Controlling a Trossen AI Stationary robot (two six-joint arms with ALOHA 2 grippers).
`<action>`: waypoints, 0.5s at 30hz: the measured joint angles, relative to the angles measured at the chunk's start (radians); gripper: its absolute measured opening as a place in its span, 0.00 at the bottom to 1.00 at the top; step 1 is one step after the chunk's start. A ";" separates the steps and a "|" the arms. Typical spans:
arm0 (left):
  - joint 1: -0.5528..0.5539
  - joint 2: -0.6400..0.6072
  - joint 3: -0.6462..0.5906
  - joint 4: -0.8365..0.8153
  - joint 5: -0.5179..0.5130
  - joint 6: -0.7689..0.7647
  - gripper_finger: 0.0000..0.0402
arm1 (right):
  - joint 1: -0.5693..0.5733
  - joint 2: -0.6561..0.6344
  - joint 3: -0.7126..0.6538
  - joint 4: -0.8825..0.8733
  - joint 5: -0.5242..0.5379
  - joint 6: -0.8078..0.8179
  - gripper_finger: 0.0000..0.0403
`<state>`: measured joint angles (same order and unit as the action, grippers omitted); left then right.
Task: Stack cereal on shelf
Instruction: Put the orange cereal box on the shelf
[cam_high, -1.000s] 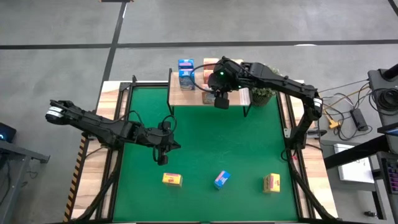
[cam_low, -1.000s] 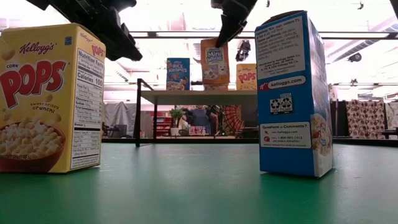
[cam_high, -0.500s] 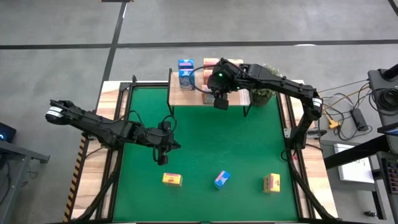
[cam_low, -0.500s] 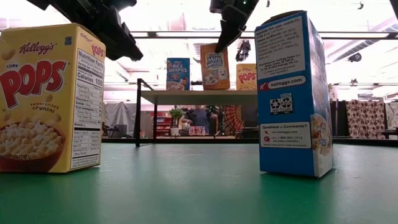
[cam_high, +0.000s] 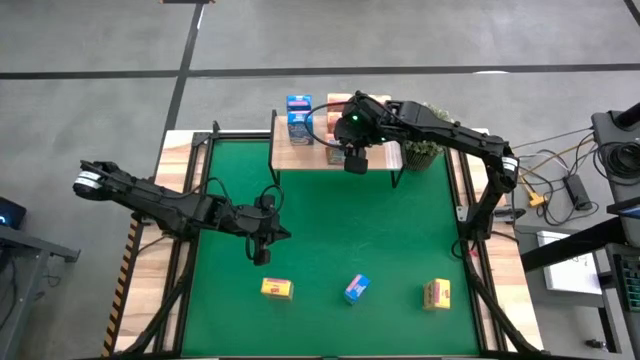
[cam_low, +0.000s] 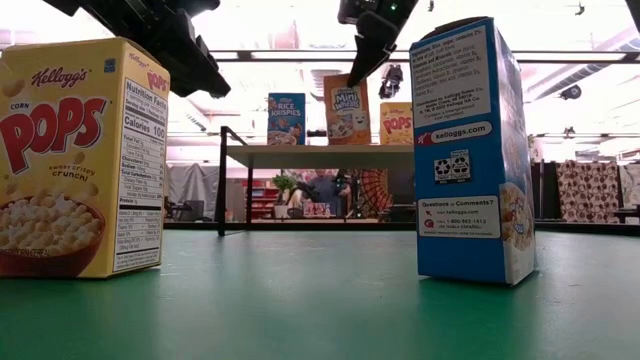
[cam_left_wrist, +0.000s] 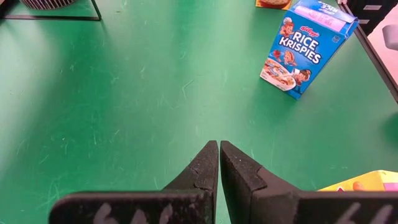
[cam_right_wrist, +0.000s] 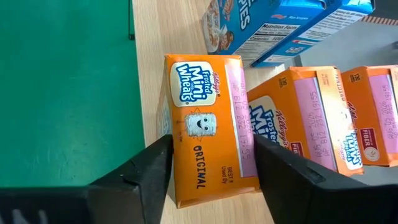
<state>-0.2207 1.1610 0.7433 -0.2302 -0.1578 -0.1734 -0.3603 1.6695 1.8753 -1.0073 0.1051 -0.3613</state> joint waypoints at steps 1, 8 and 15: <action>0.000 0.000 0.000 0.000 0.000 0.000 0.00 | -0.001 0.000 0.000 0.000 0.000 -0.001 0.53; 0.000 0.000 0.000 0.000 0.000 0.000 0.00 | -0.009 0.000 0.000 0.002 0.002 -0.007 0.57; 0.000 0.000 0.000 0.001 0.000 0.000 0.00 | -0.004 0.000 0.039 -0.006 0.002 0.005 0.58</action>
<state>-0.2209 1.1610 0.7433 -0.2289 -0.1577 -0.1738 -0.3646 1.6699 1.9146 -1.0132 0.1070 -0.3559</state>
